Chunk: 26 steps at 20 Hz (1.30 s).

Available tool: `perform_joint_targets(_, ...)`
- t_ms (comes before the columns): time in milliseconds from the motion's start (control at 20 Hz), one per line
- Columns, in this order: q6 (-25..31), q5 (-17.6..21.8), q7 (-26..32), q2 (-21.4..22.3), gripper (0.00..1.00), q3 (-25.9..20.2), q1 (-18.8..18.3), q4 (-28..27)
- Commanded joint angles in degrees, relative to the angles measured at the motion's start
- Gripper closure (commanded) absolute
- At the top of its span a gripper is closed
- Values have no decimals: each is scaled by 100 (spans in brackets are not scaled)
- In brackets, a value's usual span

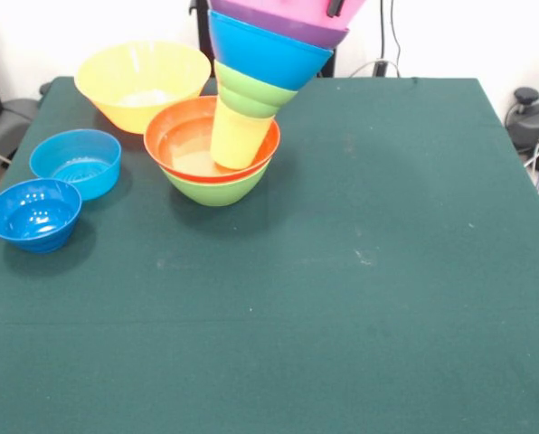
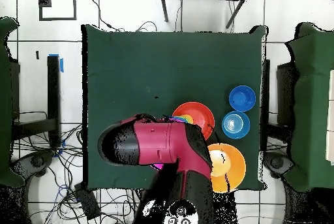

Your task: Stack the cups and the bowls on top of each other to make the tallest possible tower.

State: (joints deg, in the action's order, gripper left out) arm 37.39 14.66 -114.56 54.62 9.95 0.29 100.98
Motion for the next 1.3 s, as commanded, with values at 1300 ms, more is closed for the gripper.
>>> perform_joint_targets(1300,-976,845,624,-230,0,-1155,-876,436)
